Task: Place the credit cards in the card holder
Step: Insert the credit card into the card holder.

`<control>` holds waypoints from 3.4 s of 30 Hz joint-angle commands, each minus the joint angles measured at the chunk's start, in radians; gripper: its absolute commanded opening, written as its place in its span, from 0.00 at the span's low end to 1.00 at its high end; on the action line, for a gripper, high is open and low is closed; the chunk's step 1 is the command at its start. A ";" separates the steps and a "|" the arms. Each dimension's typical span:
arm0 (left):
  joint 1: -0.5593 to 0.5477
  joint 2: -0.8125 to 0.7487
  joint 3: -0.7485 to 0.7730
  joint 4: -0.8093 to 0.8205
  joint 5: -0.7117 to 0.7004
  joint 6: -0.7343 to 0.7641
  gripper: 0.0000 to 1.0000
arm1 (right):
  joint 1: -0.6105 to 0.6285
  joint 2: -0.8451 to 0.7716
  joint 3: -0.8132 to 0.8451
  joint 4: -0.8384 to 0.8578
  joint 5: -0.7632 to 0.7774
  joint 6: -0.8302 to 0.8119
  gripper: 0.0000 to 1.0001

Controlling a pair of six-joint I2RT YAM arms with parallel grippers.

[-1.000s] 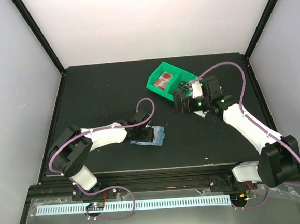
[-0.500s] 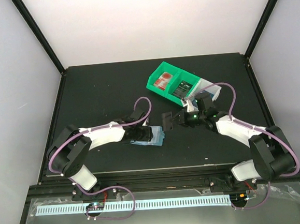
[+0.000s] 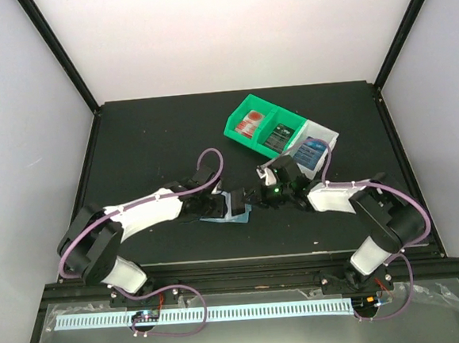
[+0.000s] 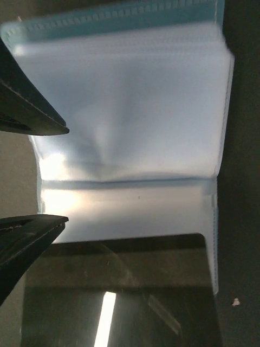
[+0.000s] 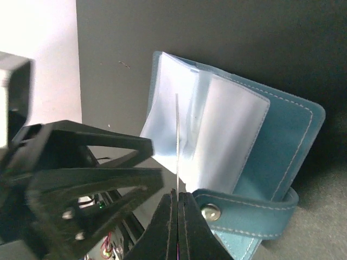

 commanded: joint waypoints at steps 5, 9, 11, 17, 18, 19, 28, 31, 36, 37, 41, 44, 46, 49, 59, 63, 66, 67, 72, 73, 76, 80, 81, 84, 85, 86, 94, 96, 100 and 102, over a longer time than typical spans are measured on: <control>0.065 -0.062 -0.043 -0.102 -0.119 0.002 0.43 | 0.068 0.069 -0.030 0.206 0.096 0.100 0.01; 0.092 -0.039 -0.059 -0.090 -0.124 0.014 0.42 | 0.076 0.089 -0.053 0.257 0.142 0.135 0.01; 0.100 -0.027 -0.063 -0.086 -0.133 0.017 0.42 | 0.079 0.097 -0.052 0.254 0.164 0.135 0.01; 0.107 -0.018 -0.073 -0.086 -0.142 0.023 0.38 | 0.085 0.156 -0.044 0.287 0.167 0.166 0.01; 0.107 -0.018 -0.076 -0.086 -0.142 0.023 0.36 | 0.087 0.166 -0.045 0.307 0.160 0.172 0.01; 0.106 -0.018 -0.078 -0.086 -0.140 0.024 0.34 | 0.089 0.173 -0.047 0.340 0.155 0.180 0.01; 0.107 -0.010 -0.108 -0.072 -0.108 0.023 0.28 | 0.122 0.211 -0.018 0.357 0.170 0.189 0.01; 0.107 -0.015 -0.113 -0.071 -0.105 0.023 0.27 | 0.127 0.222 -0.004 0.349 0.179 0.169 0.01; 0.106 -0.022 -0.118 -0.069 -0.095 0.023 0.27 | 0.135 0.253 0.007 0.341 0.184 0.188 0.01; 0.106 -0.023 -0.119 -0.068 -0.093 0.023 0.27 | 0.137 0.255 0.007 0.336 0.190 0.192 0.01; 0.107 -0.025 -0.122 -0.066 -0.087 0.023 0.27 | 0.143 0.270 0.011 0.328 0.206 0.200 0.01; 0.107 -0.028 -0.123 -0.063 -0.081 0.023 0.27 | 0.148 0.290 0.013 0.347 0.200 0.218 0.01; 0.107 -0.031 -0.124 -0.063 -0.079 0.022 0.27 | 0.154 0.298 0.014 0.350 0.207 0.222 0.01; 0.106 -0.034 -0.125 -0.061 -0.078 0.022 0.27 | 0.157 0.308 0.025 0.354 0.210 0.223 0.01; 0.106 -0.036 -0.129 -0.067 -0.078 0.004 0.34 | 0.196 0.349 0.088 0.349 0.213 0.236 0.02; 0.107 -0.046 -0.135 -0.062 -0.074 0.000 0.37 | 0.199 0.371 0.103 0.352 0.233 0.258 0.03; 0.107 -0.055 -0.135 -0.063 -0.076 -0.005 0.37 | 0.202 0.384 0.114 0.351 0.240 0.263 0.03; 0.108 -0.060 -0.136 -0.063 -0.076 -0.006 0.38 | 0.203 0.388 0.120 0.347 0.240 0.260 0.04; 0.106 -0.085 -0.130 -0.076 -0.095 -0.009 0.38 | 0.206 0.362 0.136 0.266 0.262 0.225 0.06; 0.106 -0.097 -0.129 -0.081 -0.108 -0.008 0.37 | 0.206 0.340 0.143 0.216 0.280 0.203 0.07; 0.107 -0.139 -0.126 -0.089 -0.138 -0.003 0.38 | 0.209 0.266 0.161 0.082 0.355 0.128 0.17; 0.106 -0.169 -0.114 -0.080 -0.132 0.012 0.39 | 0.210 0.219 0.195 -0.044 0.410 0.060 0.30; 0.107 -0.168 -0.111 -0.075 -0.131 0.012 0.39 | 0.212 0.215 0.204 -0.070 0.415 0.049 0.31; 0.106 -0.162 -0.107 -0.063 -0.127 0.010 0.42 | 0.216 0.191 0.230 -0.156 0.454 0.023 0.32; 0.107 -0.159 -0.107 -0.060 -0.126 0.010 0.42 | 0.219 0.182 0.234 -0.172 0.473 0.016 0.32; 0.107 -0.155 -0.106 -0.055 -0.121 0.008 0.42 | 0.222 0.177 0.240 -0.191 0.486 0.009 0.32; 0.111 -0.123 -0.114 -0.009 -0.101 0.005 0.37 | 0.232 0.241 0.306 -0.218 0.438 -0.028 0.15; 0.113 -0.108 -0.120 0.010 -0.094 0.010 0.33 | 0.236 0.259 0.324 -0.220 0.423 -0.034 0.08; 0.120 -0.071 -0.128 0.020 -0.081 0.006 0.30 | 0.245 0.302 0.356 -0.238 0.409 -0.044 0.01; 0.120 -0.070 -0.141 0.030 -0.073 0.004 0.30 | 0.251 0.315 0.370 -0.250 0.406 -0.049 0.01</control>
